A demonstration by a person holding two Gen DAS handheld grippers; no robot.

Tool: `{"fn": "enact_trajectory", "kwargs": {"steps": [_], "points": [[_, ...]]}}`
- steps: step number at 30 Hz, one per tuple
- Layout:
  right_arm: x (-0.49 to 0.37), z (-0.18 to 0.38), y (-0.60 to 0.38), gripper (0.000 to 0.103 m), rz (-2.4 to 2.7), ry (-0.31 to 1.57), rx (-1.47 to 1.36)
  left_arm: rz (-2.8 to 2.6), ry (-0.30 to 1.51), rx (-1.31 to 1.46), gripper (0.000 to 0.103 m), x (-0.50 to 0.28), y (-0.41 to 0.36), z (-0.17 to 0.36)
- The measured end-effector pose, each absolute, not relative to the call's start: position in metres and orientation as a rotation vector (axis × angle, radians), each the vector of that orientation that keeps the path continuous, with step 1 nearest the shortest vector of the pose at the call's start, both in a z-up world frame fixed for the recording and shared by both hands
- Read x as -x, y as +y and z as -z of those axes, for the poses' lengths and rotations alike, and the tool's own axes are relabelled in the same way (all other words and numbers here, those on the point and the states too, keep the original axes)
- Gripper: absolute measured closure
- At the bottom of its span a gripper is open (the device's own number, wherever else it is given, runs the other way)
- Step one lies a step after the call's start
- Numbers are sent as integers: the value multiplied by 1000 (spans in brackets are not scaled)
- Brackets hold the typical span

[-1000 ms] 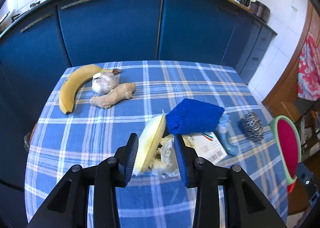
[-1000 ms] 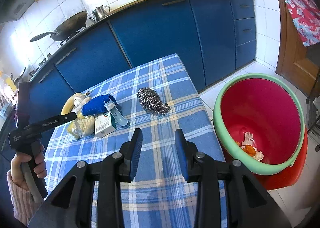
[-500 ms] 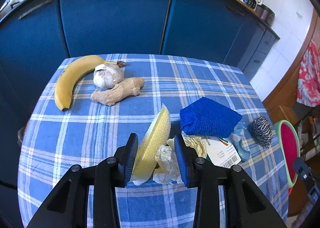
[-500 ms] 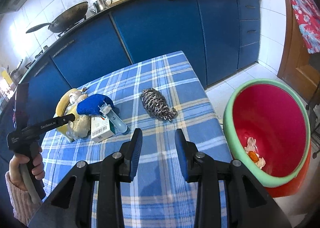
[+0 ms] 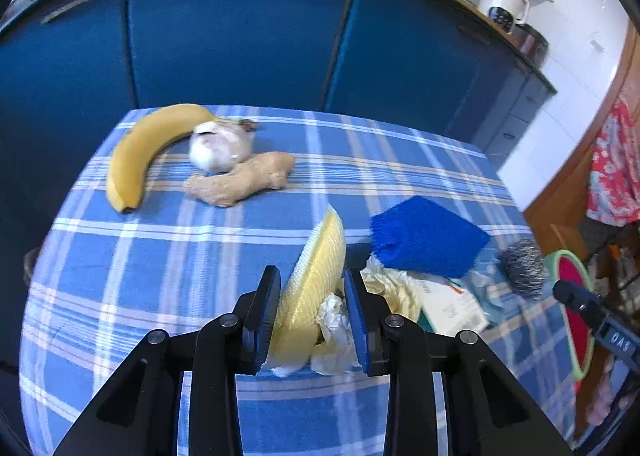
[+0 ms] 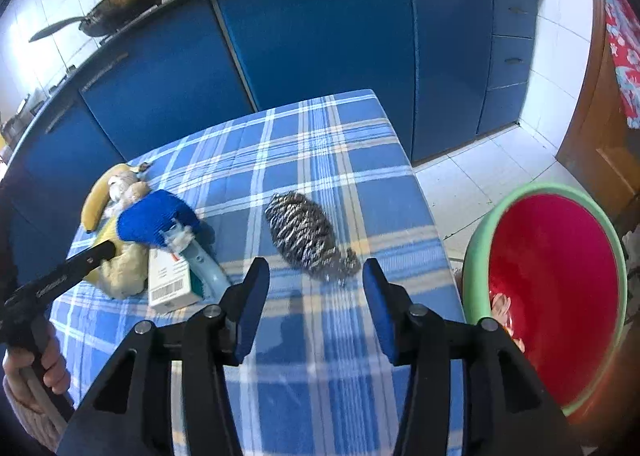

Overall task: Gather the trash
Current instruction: 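Grasp the yellow foam sleeve on the table with the left tool, then grasp the steel wool scrubber with the right tool while the left tool holds the sleeve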

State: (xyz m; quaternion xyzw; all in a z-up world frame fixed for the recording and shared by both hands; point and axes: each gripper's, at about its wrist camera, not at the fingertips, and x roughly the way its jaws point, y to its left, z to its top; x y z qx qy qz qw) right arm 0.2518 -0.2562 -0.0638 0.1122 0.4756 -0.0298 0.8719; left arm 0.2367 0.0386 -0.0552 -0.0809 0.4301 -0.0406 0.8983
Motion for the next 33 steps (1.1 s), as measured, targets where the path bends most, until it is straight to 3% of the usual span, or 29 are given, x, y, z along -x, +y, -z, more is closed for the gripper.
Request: {"fn": "enact_trajectory", "kwargs": {"steps": [17, 23, 24, 28, 33], "points": [[-283, 100, -251, 51, 53, 1075, -214, 65, 925, 324, 69, -244, 68, 70], [-280, 99, -250, 68, 47, 1062, -212, 69, 906, 364, 76, -239, 72, 68], [-280, 99, -250, 77, 48, 1060, -208, 69, 897, 374, 77, -237, 74, 67], [-276, 97, -247, 90, 39, 1050, -211, 46, 845, 388, 78, -228, 82, 55], [-269, 91, -245, 93, 24, 1024, -214, 46, 794, 401, 78, -217, 85, 40]]}}
